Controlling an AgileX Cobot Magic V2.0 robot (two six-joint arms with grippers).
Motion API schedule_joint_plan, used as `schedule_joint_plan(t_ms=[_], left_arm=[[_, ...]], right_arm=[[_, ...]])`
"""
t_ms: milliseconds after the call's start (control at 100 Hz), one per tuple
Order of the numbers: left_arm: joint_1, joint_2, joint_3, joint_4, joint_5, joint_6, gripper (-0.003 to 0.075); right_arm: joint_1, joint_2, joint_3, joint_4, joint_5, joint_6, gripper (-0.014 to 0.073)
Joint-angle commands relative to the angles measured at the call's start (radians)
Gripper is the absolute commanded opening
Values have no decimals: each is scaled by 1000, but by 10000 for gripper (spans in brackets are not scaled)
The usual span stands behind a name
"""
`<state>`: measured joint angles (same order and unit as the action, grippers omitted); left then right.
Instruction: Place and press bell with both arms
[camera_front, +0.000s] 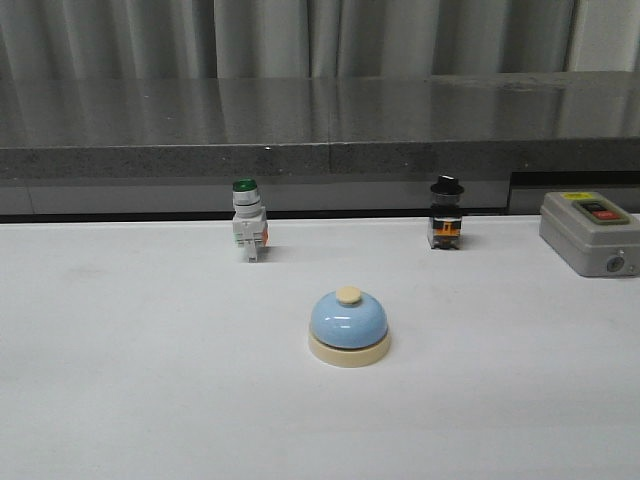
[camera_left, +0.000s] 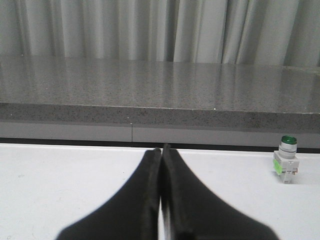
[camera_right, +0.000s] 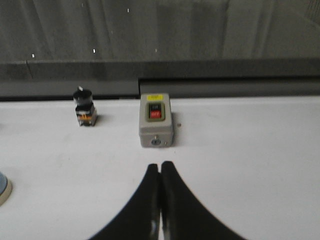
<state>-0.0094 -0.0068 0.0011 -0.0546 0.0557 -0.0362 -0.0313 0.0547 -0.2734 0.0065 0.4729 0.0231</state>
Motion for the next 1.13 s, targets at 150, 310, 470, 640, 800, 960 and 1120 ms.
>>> schedule_joint_plan(t_ms=[150, 310, 470, 640, 800, 960, 1120], left_arm=[[2, -26, 41, -2, -77, -10, -20], [2, -26, 41, -2, -77, -10, -20], [2, -26, 41, -2, -77, -10, -20], [2, -26, 41, -2, -77, -10, -20], [2, -26, 41, -2, -77, -10, -20], [2, -26, 41, -2, -77, -10, -20], [2, -26, 41, -2, -77, -10, -20]], right_arm=[[-8, -69, 130, -16, -394, -1, -60], [-8, -69, 240, -16, -513, -1, -60], [-8, -69, 285, -16, -497, -1, -60], [-8, -69, 285, -16, -479, -1, -60], [-8, -69, 285, -16, -479, -1, -60], [-8, -69, 285, -16, -479, -1, -60], [-8, -69, 285, -16, -479, -1, -60]])
